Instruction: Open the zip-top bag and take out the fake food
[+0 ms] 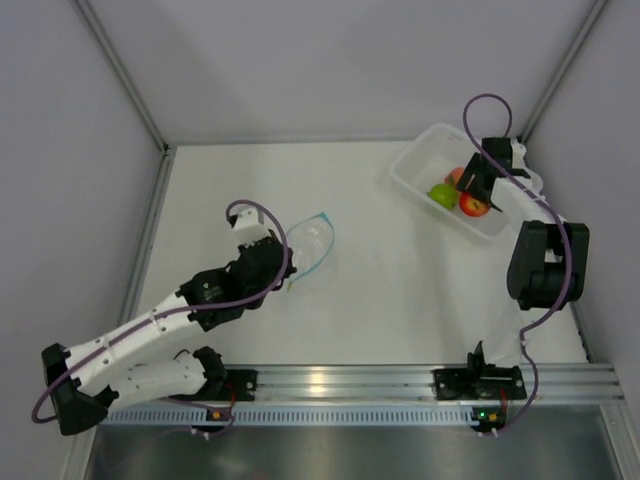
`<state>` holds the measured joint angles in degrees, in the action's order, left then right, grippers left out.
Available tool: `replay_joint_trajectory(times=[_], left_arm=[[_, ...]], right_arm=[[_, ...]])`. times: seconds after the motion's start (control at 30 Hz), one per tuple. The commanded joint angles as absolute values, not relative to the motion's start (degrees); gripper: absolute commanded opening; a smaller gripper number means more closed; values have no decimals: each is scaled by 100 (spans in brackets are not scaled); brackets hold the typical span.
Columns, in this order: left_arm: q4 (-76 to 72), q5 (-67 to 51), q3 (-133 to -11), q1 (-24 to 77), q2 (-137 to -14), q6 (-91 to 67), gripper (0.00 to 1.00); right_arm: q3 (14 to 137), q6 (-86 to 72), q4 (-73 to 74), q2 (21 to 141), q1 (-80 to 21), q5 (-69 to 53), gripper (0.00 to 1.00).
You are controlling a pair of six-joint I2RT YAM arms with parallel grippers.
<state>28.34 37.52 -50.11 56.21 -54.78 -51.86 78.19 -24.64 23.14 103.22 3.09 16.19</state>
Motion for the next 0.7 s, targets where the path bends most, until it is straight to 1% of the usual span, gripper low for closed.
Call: replay_joint_trajectory(times=[0.0,0.03,0.1,0.17,0.3,0.37,0.4,0.43,0.5,0.53,0.57,0.6,0.63,0.67], left_arm=[[3602,4218,-5413,5310,-5326,-4817,0],[3638,4393,-5449,5152,-5326,-4773,0],[3726,4474,-5597,4993,-5501,-4633,0],[3796,4482,-5739,4686,-5686,-4518,0],[3894,4798,-6090,4307,-6345,-4263,0],[3902,5078,-6231,4096,-6677,-4184,0],[3902,5167,-6284,4035,-6810,-4166,0],[3902,5255,-6328,3921,-6942,-4166,0],[3894,5439,-6521,3850,-7390,-4210,0],[3894,5510,-6608,3797,-7574,-4184,0],[3894,5563,-6740,3788,-7976,-4157,0],[3894,5703,-6967,3779,-8189,-4096,0],[3894,5748,-7135,3779,-8409,-4044,0],[3894,5783,-7285,3779,-8855,-3991,0]], right_arm=[[8297,-2285,2434,10336,378,1618,82],[8288,-2285,2452,10327,395,1556,88],[8227,-2268,2452,10257,396,1451,95],[8209,-2241,2478,10073,395,1258,99],[8130,-2162,2610,9590,387,1099,99],[7990,-2136,2637,9081,369,898,99],[7728,-2101,2602,8853,343,809,99],[7586,-2057,2584,8389,264,608,99],[7175,-1829,2785,7930,141,553,99],[6989,-1793,2838,7397,-138,623,100],[6770,-1723,2830,7113,-297,641,100],[6315,-1749,2804,6815,-447,642,100],[6076,-1775,2769,6237,-709,615,99],[5856,-1836,2751,5936,-869,633,99]])
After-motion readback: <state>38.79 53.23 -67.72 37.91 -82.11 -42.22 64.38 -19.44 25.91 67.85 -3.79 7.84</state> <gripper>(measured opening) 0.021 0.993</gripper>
